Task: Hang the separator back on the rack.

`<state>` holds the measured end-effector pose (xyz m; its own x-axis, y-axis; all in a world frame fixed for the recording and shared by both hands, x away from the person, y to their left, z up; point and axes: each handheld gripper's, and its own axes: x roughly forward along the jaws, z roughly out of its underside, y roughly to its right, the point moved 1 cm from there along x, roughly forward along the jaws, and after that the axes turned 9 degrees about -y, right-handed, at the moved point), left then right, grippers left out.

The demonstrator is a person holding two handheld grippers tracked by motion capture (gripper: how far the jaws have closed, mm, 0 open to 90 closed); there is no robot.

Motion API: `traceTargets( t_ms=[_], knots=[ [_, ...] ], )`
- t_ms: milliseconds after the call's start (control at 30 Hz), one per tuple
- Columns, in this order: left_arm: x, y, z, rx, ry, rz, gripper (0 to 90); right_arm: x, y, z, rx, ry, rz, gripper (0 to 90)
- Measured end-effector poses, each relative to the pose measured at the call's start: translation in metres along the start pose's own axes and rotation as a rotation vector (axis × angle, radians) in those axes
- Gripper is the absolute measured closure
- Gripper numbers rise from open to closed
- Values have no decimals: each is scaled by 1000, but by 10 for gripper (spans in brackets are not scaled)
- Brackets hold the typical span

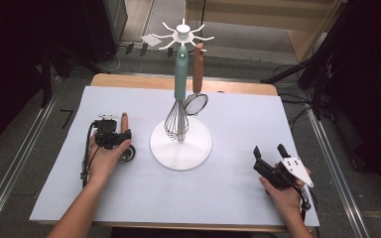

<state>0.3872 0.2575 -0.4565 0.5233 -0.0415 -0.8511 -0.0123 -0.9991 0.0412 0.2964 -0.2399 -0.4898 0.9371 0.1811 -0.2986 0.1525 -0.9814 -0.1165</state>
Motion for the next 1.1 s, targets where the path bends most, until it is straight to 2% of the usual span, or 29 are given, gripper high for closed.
traceTargets(
  t_ms=[133,300,400,833,1033,1100],
  knots=[
    [5,2,-3,7,-45,-23,483,0,0,0,3,-1,1,148],
    [5,6,-3,37,-51,-44,555,0,0,0,5,-2,0,149],
    [6,8,-3,37,-47,-63,581,0,0,0,4,-2,0,150],
    [5,5,-1,71,-45,-27,634,0,1,0,11,-5,2,155],
    [6,4,-2,66,-37,-28,654,0,1,0,11,-3,5,153],
    [6,5,-2,80,-35,-33,663,0,0,0,5,-3,2,161]
  ],
)
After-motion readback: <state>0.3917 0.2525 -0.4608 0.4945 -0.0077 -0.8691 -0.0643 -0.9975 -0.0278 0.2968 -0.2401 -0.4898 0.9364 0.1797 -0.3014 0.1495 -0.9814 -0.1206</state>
